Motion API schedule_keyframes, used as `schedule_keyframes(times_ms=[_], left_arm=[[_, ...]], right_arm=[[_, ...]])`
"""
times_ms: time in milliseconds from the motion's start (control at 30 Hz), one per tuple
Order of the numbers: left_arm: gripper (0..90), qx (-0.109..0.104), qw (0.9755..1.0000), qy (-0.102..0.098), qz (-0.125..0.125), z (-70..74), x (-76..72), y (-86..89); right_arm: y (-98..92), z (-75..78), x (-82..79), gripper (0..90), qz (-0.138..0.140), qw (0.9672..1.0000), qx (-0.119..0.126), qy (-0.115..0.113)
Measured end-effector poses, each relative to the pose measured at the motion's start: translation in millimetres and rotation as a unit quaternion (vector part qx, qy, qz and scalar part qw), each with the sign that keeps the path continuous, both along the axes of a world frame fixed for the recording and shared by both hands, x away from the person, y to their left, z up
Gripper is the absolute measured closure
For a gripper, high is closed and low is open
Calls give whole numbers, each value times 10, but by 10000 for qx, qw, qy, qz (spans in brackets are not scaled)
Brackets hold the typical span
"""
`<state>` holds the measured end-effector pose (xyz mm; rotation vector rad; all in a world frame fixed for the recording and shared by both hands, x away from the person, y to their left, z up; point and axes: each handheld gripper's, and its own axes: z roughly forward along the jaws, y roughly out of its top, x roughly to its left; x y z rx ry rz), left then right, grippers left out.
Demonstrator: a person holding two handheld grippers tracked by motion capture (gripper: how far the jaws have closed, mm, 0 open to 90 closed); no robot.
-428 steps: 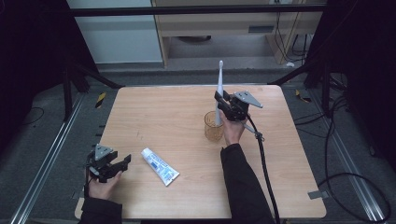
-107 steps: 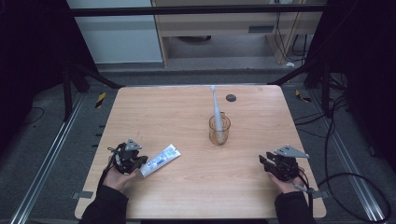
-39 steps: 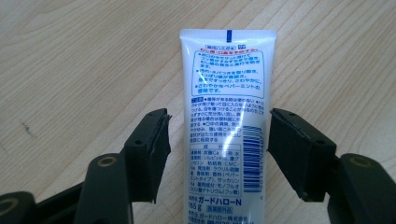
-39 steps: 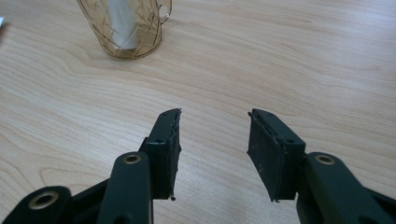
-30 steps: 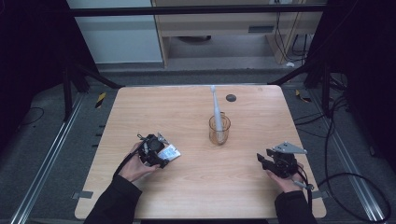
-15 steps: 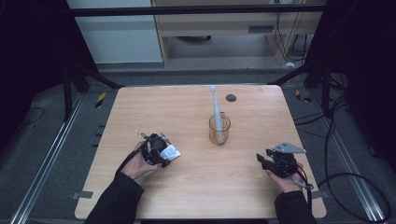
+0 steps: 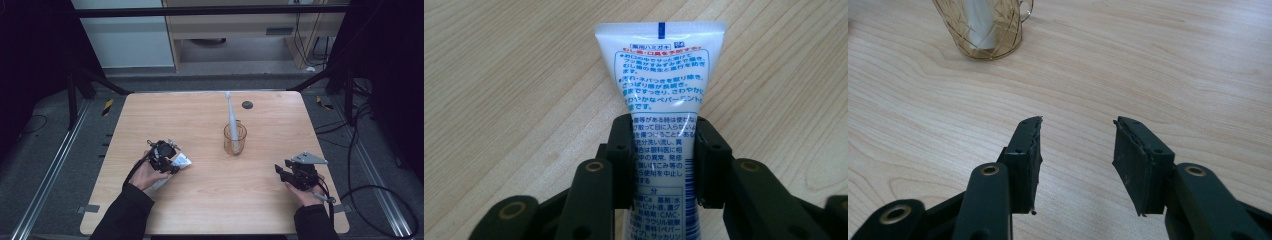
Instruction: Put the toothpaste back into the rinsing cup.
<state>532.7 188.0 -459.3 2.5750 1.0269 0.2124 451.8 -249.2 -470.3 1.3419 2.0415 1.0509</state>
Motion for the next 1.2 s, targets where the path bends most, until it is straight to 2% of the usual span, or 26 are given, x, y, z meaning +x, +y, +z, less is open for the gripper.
schedule_keyframes(times_ms=[133, 233, 367, 500, 567, 667, 867, 900, 967, 1067, 1100, 1167, 1200], left_arm=[[687, -31, 10000, 13, 91, 18, -21, 35], [693, -130, 9998, -84, 136, 77, -50, 81], [694, -426, 9981, -399, 199, 245, -124, 155], [695, -758, 9939, -751, 286, 417, -190, 223], [694, -982, 9896, -974, 383, 495, -218, 251], [695, -1145, 9847, -1226, 468, 564, -248, 259], [694, -1363, 9757, -1613, 580, 632, -275, 200], [694, -1353, 9749, -1676, 565, 643, -277, 187], [694, -1401, 9717, -1807, 592, 661, -277, 157], [694, -1550, 9652, -2000, 660, 706, -257, 121], [693, -1551, 9648, -2018, 655, 720, -249, 114], [694, -1648, 9601, -2146, 706, 753, -232, 73], [694, -1682, 9588, -2173, 716, 769, -221, 52]], right_arm=[[-6, -19, 5, 536, 1, 10000, -47, 39], [-17, -28, 1, 534, -11, 10000, -52, 57], [-30, -31, -5, 531, -47, 10000, -19, 47], [-26, -33, -5, 528, -19, 10000, -50, 4], [-25, -35, -3, 521, -22, 10000, -48, 2], [-28, -45, -4, 504, -78, 10000, -9, -3], [-32, -38, -4, 446, -129, 9999, 9, -83], [-34, -39, -1, 439, -140, 9999, 20, -88], [-37, -41, 2, 419, -162, 9998, 27, -94], [-42, -43, 7, 382, -184, 9997, 44, -135], [-42, -43, 8, 373, -194, 9997, 54, -139], [-40, -46, 9, 352, -228, 9996, 73, -134], [-39, -49, 11, 341, -242, 9996, 90, -123]])
